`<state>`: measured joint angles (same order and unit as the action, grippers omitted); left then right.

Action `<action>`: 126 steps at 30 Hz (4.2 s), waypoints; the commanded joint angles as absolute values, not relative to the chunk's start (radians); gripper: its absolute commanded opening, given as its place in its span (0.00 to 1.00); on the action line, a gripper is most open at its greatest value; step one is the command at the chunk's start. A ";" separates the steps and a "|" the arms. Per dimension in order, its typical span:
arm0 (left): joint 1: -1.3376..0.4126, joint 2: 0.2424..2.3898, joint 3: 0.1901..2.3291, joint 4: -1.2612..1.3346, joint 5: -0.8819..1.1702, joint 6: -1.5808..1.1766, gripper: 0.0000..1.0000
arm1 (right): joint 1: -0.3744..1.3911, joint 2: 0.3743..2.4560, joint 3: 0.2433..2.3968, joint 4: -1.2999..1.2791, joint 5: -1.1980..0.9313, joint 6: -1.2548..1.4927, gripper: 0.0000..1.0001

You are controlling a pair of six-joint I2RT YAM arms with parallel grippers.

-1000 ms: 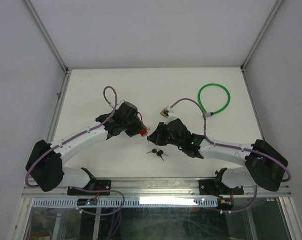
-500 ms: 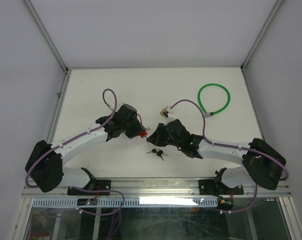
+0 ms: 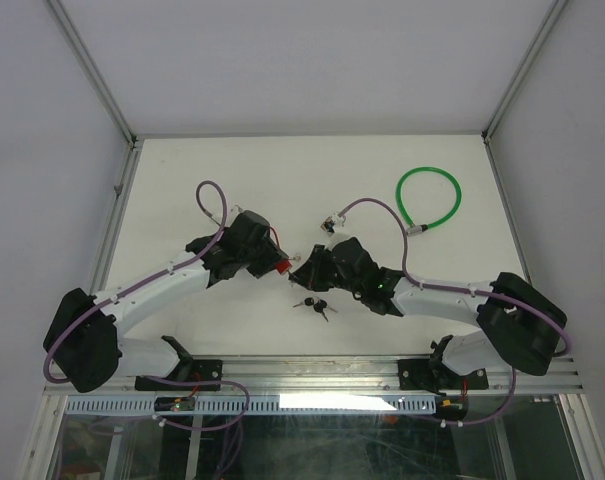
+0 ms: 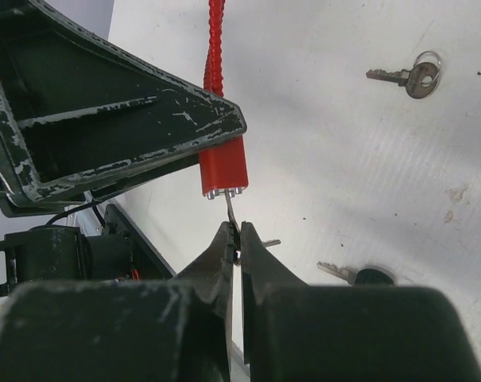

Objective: Unlock with the key

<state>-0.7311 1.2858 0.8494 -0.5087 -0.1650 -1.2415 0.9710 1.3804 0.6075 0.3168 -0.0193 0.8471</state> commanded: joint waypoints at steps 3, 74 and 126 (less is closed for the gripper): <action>-0.737 1.246 0.841 -0.460 -0.163 -1.283 0.00 | 0.970 1.380 0.612 0.504 -0.019 0.841 0.00; -0.820 0.833 0.396 0.444 -0.071 -1.093 0.00 | 0.662 1.645 0.621 1.198 -0.546 1.434 0.00; -0.756 0.867 0.536 0.131 -0.123 -1.221 0.00 | 0.856 1.238 0.631 0.623 -0.284 0.126 0.63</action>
<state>-0.7639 0.8707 0.4782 0.0799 -0.1459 -1.2095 0.8383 1.2125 0.5686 0.5549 -0.3374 0.1875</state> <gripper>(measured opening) 0.363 0.629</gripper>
